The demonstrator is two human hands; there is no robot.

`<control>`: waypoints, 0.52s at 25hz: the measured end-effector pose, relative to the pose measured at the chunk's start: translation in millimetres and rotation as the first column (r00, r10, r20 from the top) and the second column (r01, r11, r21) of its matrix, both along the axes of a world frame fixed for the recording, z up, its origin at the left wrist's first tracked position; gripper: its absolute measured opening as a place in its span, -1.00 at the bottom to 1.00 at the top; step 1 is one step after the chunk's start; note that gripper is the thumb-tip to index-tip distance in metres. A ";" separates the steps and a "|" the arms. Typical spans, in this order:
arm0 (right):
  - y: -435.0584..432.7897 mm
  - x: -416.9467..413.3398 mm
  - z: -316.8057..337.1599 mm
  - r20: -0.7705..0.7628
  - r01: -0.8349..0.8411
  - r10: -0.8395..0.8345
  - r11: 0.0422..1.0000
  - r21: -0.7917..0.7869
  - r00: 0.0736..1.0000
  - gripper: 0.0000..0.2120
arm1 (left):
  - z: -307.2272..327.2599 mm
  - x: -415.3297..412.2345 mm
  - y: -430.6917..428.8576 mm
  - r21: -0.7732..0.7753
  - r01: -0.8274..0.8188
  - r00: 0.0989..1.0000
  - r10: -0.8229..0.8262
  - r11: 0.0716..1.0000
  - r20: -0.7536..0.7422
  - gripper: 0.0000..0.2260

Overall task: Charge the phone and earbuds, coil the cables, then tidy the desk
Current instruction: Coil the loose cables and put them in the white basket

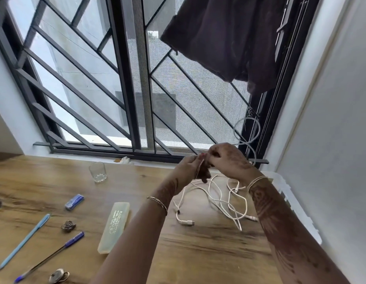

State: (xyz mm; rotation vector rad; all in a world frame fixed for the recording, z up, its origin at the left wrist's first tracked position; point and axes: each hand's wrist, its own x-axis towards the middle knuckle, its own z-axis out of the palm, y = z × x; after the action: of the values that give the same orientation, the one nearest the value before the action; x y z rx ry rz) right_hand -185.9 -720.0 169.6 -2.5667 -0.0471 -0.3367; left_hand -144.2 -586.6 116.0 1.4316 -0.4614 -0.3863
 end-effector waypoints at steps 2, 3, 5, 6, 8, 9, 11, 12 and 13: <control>-3.8 5.2 -2.7 0.024 0.033 -0.034 0.997 0.066 0.999 -0.72 | -3.2 -4.2 4.3 0.009 0.047 0.998 -0.047 0.999 -0.037 -0.61; -4.3 6.2 -5.0 0.032 0.030 -0.034 0.994 0.109 0.999 -0.70 | -3.2 -5.7 7.1 0.004 0.075 0.995 -0.075 0.997 -0.073 -0.59; -1.7 6.8 -11.1 0.028 -0.004 -0.003 0.969 0.248 1.000 -0.70 | 0.4 -8.6 13.1 -0.070 0.157 0.970 -0.167 0.985 -0.177 -0.58; -0.6 6.9 -14.8 0.004 -0.032 0.032 0.931 0.363 0.999 -0.70 | 3.5 -10.0 15.3 -0.163 0.198 0.943 -0.233 0.967 -0.239 -0.58; 0.3 5.7 -23.0 -0.076 -0.075 0.151 0.793 0.604 0.986 -0.72 | 10.4 -13.6 17.5 -0.403 0.204 0.862 -0.359 0.892 -0.358 -0.61; 0.0 4.3 -26.9 -0.108 -0.086 0.217 0.726 0.682 0.970 -0.75 | 13.5 -15.5 17.2 -0.508 0.167 0.831 -0.398 0.845 -0.389 -0.64; -1.6 0.9 -34.8 -0.164 -0.106 0.297 0.716 0.690 0.941 -0.81 | 18.6 -17.0 15.2 -0.666 0.035 0.818 -0.404 0.745 -0.409 -0.69; -1.4 -2.2 -38.8 -0.211 -0.121 0.326 0.757 0.642 0.922 -0.82 | 21.4 -14.9 15.2 -0.720 -0.057 0.836 -0.361 0.692 -0.413 -0.68; 0.7 -7.0 -43.1 -0.270 -0.137 0.357 0.793 0.594 0.894 -0.81 | 24.8 -10.1 16.1 -0.753 -0.148 0.862 -0.289 0.641 -0.416 -0.66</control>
State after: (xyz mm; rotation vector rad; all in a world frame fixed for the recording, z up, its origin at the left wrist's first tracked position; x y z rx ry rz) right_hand -192.9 -719.4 126.5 -1.9537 -0.1310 0.2219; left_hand -154.3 -570.5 140.8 0.4207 -0.1947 -0.5311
